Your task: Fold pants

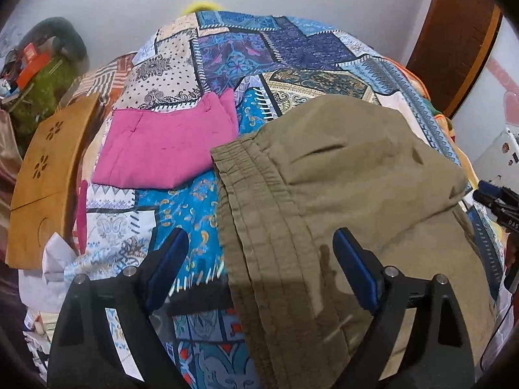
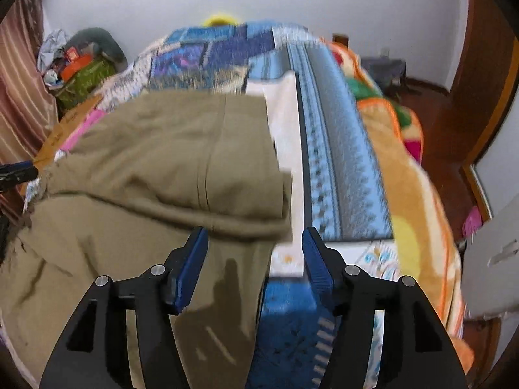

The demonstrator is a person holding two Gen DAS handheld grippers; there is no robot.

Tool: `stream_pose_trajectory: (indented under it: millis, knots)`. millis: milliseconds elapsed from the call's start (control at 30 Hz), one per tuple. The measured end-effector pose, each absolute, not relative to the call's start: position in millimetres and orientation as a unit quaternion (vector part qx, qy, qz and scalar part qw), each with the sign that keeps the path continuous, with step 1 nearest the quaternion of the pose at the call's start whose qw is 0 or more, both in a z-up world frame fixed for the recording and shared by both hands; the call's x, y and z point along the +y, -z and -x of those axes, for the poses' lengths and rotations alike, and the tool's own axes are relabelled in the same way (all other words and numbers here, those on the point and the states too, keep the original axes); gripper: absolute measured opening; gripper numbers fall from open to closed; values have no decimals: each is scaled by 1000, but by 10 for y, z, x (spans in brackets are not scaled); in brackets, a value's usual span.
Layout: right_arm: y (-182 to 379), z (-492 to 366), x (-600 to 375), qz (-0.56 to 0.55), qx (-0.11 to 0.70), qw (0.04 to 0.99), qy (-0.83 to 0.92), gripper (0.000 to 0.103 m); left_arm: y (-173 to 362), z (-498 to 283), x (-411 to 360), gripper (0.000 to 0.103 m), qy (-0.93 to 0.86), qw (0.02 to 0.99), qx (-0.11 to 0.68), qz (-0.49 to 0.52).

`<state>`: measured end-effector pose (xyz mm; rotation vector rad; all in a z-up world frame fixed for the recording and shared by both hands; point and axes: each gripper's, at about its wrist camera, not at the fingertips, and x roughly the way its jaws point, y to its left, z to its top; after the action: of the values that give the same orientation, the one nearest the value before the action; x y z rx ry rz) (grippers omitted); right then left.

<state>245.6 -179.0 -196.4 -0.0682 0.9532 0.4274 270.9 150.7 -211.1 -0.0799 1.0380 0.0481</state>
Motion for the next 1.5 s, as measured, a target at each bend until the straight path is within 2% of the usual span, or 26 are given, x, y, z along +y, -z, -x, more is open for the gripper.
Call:
stream_pose_trajectory:
  millis: [267, 333, 400, 500, 533, 700, 800, 933, 1167, 1300, 1400, 1500]
  knots:
    - [2188, -2835, -1770, 3, 461, 865, -198, 58, 2461, -2953, 1533, 91, 4, 840, 539, 70]
    - [2261, -2881, -1737, -5, 464, 862, -205, 50, 2509, -2957, 1502, 91, 9, 839, 540, 67]
    - [2303, -2891, -1717, -24, 468, 854, -227, 23, 2504, -2953, 1464, 86, 8, 844, 533, 57]
    - [2320, -2913, -1656, -16, 463, 856, -229, 9, 2443, -2936, 1398, 61, 1, 855, 518, 32]
    - [2310, -2915, -1626, -8, 459, 858, -232, 9, 2418, -2924, 1379, 55, -8, 858, 513, 21]
    - [2213, -2910, -1509, 47, 430, 872, -231, 5, 2401, -2889, 1390, 44, -34, 871, 490, -1]
    - [2209, -2977, -1493, 47, 420, 877, -230, 5, 2491, -2868, 1517, 44, -41, 872, 487, 31]
    - [2412, -3081, -1453, 61, 446, 867, -215, 3, 2535, -2870, 1547, 47, -47, 872, 485, 44]
    - [2531, -3127, -1326, 109, 479, 847, -205, 3, 2547, -2884, 1566, 63, -59, 867, 494, 29]
    - [2431, -3105, -1325, 126, 483, 843, -201, 5, 2405, -2818, 1656, 65, -47, 862, 501, 63]
    - [2308, -3052, -1390, 128, 480, 847, -191, 8, 2237, -2750, 1668, 66, -47, 870, 488, 51]
    - [2134, -2999, -1464, 119, 473, 853, -188, 13, 2039, -2708, 1744, 71, -58, 879, 471, 39]
